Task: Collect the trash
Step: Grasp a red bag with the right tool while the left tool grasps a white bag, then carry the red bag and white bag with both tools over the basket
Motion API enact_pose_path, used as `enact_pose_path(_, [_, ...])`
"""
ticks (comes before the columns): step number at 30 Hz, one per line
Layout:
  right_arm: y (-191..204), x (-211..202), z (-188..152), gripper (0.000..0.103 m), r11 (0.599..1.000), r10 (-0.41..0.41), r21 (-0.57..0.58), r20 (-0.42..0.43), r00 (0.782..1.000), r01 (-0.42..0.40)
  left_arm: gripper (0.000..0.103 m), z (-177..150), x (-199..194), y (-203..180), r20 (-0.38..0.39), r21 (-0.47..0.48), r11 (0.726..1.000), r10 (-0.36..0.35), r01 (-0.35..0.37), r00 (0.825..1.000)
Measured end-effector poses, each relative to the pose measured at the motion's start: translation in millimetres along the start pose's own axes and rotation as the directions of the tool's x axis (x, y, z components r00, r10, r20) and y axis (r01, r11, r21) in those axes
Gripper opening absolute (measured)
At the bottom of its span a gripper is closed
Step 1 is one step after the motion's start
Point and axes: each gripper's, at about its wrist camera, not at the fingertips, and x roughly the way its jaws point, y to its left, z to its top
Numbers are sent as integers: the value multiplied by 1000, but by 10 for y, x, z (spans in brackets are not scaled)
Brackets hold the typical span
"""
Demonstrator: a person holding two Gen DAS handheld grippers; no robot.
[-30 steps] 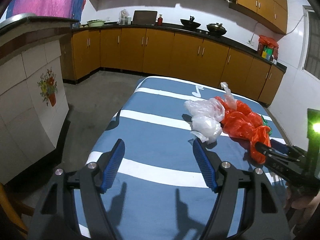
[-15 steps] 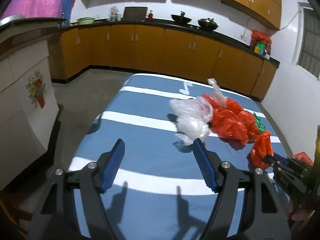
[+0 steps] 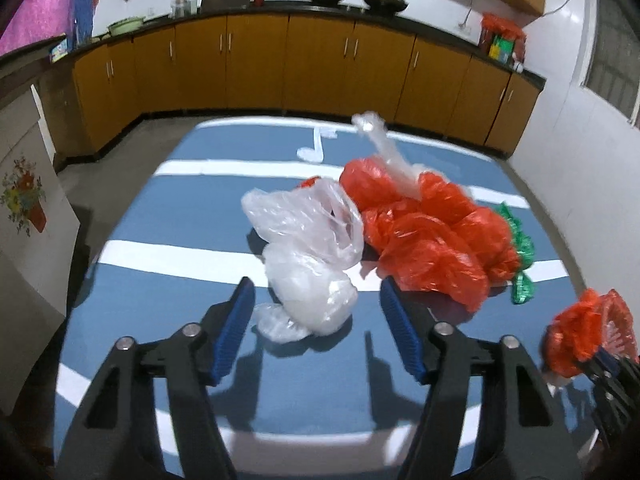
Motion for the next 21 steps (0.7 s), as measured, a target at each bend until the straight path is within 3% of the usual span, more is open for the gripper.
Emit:
enact_pose_path(5, [-48, -4, -1, 16, 1000, 0, 14, 12, 1000, 0, 50, 20, 192, 14, -38, -30, 1000, 8, -9, 999])
enact_pose_path(8, [-70, -1, -2, 16, 1000, -1, 23, 16, 1000, 0, 34, 15, 211, 44, -37, -32, 999, -1, 0, 999])
enact_pose_path(11, [-93, -6, -13, 16, 999, -1, 33, 20, 1000, 1, 26, 13, 191, 48, -26, -22, 1000, -12, 12, 1000])
enact_pose_path(21, [-143, -137, -14, 16, 998, -4, 57, 47, 999, 1, 21, -89, -89, 7, 19, 12, 999, -47, 47, 999])
